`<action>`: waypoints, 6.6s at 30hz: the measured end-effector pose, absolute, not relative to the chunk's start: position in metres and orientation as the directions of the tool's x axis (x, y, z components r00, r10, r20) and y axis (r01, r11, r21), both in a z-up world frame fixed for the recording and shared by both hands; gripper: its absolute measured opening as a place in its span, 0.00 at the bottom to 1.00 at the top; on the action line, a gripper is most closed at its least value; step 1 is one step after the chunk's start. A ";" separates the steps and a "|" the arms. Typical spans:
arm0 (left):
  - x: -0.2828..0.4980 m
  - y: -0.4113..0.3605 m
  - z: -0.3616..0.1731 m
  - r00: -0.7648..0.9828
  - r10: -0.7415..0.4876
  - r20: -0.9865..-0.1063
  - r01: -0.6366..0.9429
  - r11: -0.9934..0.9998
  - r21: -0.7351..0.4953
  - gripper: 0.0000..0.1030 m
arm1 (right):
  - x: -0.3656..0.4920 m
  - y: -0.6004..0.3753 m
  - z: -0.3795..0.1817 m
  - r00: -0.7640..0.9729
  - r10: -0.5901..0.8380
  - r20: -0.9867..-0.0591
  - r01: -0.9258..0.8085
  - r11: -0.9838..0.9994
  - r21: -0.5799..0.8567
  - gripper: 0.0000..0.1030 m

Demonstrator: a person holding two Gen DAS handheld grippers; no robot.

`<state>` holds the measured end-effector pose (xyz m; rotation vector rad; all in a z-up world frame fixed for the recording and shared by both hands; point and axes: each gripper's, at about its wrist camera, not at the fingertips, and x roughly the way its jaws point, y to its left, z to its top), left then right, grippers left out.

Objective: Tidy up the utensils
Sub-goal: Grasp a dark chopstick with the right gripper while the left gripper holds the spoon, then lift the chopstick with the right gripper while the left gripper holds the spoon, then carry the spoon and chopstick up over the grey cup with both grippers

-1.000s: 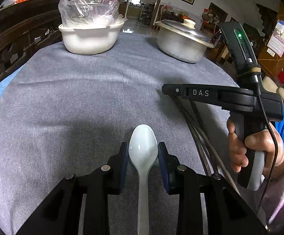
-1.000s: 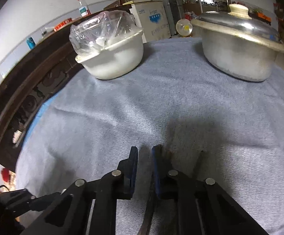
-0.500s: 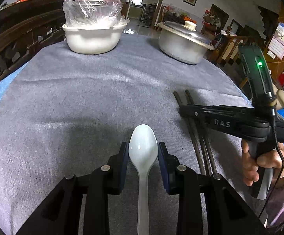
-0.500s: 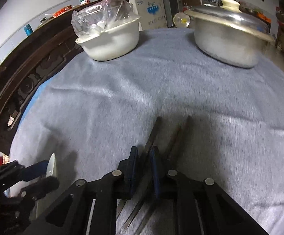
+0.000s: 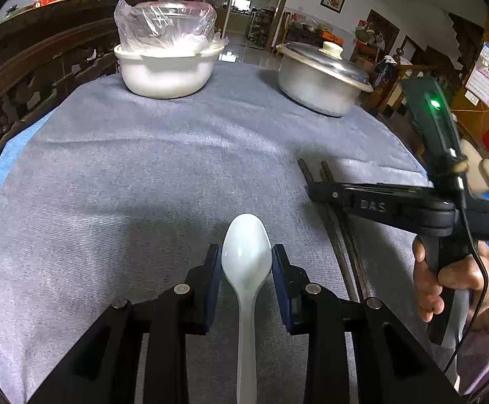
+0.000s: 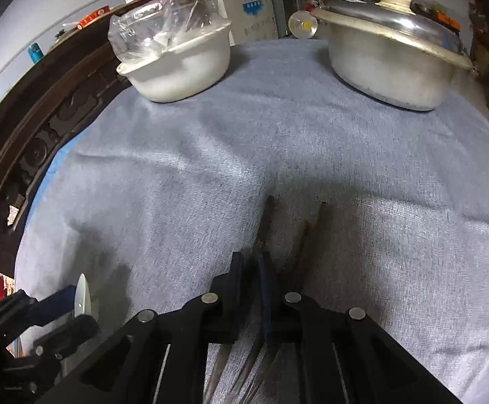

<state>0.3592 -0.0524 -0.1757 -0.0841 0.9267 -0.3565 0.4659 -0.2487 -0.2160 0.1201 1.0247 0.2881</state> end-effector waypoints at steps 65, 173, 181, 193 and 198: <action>0.297 -0.030 -0.145 0.627 -0.313 -0.714 0.191 0.949 -0.249 0.31 | 0.471 -0.332 -0.214 0.519 0.391 -0.760 0.061 0.870 0.490 0.31; 0.171 -0.088 -0.057 0.823 -0.495 -0.280 0.354 0.831 -0.430 0.31 | 0.083 -0.314 0.022 0.967 0.194 -0.162 -0.132 0.934 0.333 0.06; 0.169 -0.094 -0.060 0.832 -0.473 -0.289 0.348 0.852 -0.392 0.31 | 0.090 -0.315 0.009 0.962 0.195 -0.191 -0.118 0.929 0.351 0.06; 0.166 -0.094 -0.064 0.831 -0.464 -0.308 0.339 0.860 -0.382 0.31 | 0.092 -0.313 0.000 0.954 0.202 -0.221 -0.110 0.922 0.370 0.06; 0.170 -0.091 -0.065 0.826 -0.475 -0.303 0.344 0.851 -0.397 0.31 | 0.093 -0.312 -0.005 0.950 0.207 -0.233 -0.105 0.918 0.383 0.06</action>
